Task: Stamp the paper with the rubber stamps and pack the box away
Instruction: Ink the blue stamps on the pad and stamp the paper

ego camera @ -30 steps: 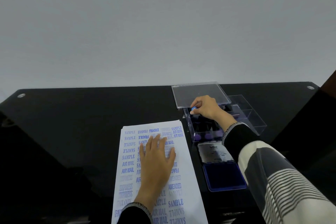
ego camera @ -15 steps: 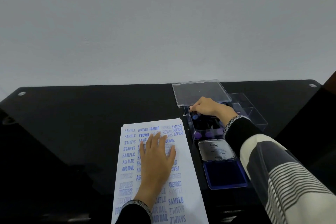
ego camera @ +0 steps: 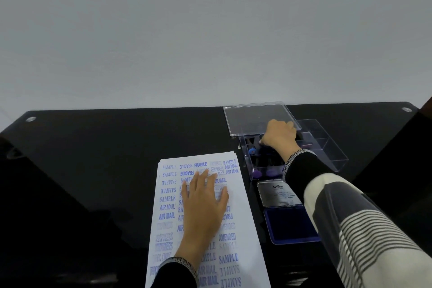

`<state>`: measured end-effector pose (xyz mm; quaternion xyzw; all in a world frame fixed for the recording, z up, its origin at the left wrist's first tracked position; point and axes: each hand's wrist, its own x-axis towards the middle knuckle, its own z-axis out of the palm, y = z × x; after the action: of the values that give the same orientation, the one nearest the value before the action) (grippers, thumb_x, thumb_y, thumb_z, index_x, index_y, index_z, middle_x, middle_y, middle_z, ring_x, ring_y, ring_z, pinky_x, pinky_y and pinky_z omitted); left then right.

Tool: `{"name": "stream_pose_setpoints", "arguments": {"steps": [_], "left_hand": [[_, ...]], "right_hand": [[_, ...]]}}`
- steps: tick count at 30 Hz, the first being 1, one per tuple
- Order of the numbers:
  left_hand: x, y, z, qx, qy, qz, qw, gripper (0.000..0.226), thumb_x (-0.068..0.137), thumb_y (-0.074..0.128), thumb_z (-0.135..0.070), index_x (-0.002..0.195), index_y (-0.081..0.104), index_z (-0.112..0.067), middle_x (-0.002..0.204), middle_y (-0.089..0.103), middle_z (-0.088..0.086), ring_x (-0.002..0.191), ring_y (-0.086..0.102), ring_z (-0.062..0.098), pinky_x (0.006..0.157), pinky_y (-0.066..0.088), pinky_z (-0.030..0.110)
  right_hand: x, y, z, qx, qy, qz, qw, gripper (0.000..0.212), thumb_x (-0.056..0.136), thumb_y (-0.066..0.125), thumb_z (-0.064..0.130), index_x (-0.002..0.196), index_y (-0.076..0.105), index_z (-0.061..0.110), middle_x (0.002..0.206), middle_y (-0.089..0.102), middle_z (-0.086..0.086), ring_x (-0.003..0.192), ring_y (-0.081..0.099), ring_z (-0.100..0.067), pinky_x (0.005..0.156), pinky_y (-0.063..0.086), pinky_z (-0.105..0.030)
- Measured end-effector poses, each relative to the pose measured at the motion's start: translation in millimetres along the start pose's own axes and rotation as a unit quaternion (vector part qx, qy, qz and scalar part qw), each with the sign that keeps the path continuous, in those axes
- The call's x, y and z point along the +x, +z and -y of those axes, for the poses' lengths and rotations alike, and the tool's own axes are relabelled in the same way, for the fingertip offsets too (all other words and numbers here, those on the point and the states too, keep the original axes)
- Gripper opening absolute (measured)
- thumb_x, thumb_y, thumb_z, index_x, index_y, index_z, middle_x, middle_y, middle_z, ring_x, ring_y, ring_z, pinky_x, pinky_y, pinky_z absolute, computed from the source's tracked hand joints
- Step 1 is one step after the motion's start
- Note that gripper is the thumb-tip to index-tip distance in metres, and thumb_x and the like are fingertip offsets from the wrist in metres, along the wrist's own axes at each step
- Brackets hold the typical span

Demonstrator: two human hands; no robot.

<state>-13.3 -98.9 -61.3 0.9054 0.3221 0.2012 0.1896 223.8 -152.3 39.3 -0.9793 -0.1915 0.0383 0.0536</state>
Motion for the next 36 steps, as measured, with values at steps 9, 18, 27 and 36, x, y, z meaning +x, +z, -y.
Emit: {"name": "stream_pose_setpoints", "arguments": {"steps": [9,18,27,36], "left_hand": [[-0.5,1.8,1.7,0.001,0.01,-0.01,1.0,0.053,0.094,0.037,-0.053,0.137,0.048,-0.025,0.149,0.04,-0.004,0.143,0.028,0.018,0.117,0.004,0.04],[-1.1,-1.2,0.7,-0.013,0.004,-0.001,1.0,0.05,0.097,0.043,-0.049,0.14,0.046,-0.024,0.151,0.036,-0.004,0.145,0.022,0.017,0.119,0.002,0.039],[-2.5,-6.0,-2.8,-0.035,0.004,0.011,0.999,0.044,0.098,0.044,-0.045,0.136,0.049,-0.023,0.144,0.043,-0.006,0.136,0.033,0.013,0.12,0.012,0.035],[-2.3,-6.2,-3.5,-0.03,0.0,0.008,1.0,0.044,0.097,0.044,-0.046,0.135,0.05,-0.024,0.142,0.045,-0.008,0.134,0.034,0.012,0.118,0.02,0.038]], "right_hand": [[-2.0,4.1,4.5,0.083,0.082,0.015,0.993,0.044,0.084,0.065,0.023,0.122,0.053,0.005,0.13,0.052,-0.018,0.125,0.039,-0.035,0.096,0.04,-0.041],[-4.5,-10.4,-11.2,0.342,0.128,0.031,0.93,0.066,0.076,0.077,0.033,0.124,0.05,-0.003,0.127,0.055,-0.019,0.116,0.052,-0.035,0.084,0.046,-0.036],[-22.4,-24.8,-22.6,0.343,0.14,0.013,0.929,0.066,0.076,0.076,0.039,0.12,0.051,-0.003,0.123,0.057,-0.018,0.112,0.054,-0.034,0.097,0.044,-0.044],[-19.9,-15.3,-20.1,0.38,0.085,-0.007,0.921,0.036,0.08,0.071,0.037,0.063,0.056,0.009,0.068,0.059,-0.007,0.076,0.055,-0.025,0.077,0.041,-0.034]]}}
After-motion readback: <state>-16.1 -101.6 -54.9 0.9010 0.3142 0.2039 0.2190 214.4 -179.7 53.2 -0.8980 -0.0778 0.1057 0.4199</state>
